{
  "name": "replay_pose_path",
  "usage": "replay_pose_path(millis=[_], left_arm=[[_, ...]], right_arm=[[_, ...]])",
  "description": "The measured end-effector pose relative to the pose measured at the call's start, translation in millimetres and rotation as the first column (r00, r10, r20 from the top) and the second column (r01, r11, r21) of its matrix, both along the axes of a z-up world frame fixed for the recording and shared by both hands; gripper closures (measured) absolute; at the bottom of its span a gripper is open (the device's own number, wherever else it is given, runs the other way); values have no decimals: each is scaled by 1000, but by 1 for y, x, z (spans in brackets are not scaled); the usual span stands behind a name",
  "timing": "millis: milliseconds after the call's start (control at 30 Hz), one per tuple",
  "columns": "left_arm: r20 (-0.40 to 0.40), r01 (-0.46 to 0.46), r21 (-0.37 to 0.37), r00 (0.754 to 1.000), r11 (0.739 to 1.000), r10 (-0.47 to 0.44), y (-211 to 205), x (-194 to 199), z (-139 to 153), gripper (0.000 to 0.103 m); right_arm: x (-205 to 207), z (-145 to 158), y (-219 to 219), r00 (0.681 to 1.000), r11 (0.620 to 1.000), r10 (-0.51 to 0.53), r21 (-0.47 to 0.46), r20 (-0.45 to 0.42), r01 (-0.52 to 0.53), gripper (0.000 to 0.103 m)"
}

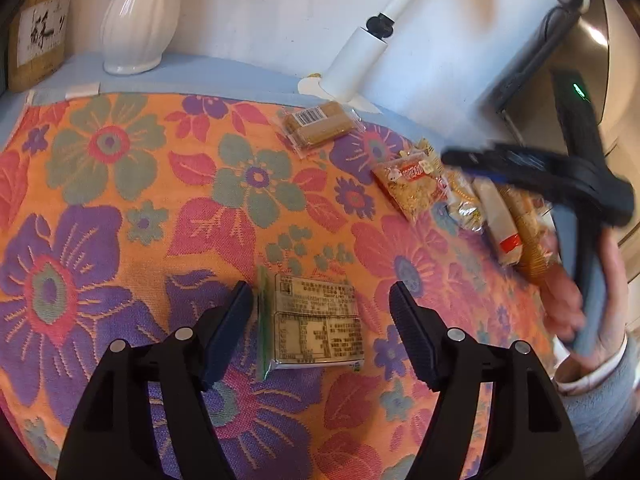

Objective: Organize snacks
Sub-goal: 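Grasp the clear printed packet with left tool while right tool grasps the red-labelled floss cake bag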

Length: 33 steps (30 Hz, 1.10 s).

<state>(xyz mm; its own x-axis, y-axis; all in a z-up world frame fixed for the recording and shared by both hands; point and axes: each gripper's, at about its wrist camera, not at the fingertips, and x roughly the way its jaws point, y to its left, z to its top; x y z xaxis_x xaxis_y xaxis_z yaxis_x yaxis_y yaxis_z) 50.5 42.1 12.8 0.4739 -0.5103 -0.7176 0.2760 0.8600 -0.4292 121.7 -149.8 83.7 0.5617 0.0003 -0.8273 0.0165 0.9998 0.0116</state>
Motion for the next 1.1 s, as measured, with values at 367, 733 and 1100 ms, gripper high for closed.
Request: replay_pose_path(millis=[367, 733, 1100], left_arm=[[50, 8, 150, 999, 989, -15, -16, -10, -2, 33], [63, 15, 224, 998, 974, -30, -24, -12, -6, 24], [75, 47, 287, 995, 957, -72, -32, -16, -10, 12]], right_arm=[[-21, -39, 2, 952, 894, 210, 439, -222, -95, 50], [6, -40, 36, 943, 951, 310, 47, -119, -306, 9], [-28, -64, 41, 958, 961, 276, -9, -79, -278, 51]])
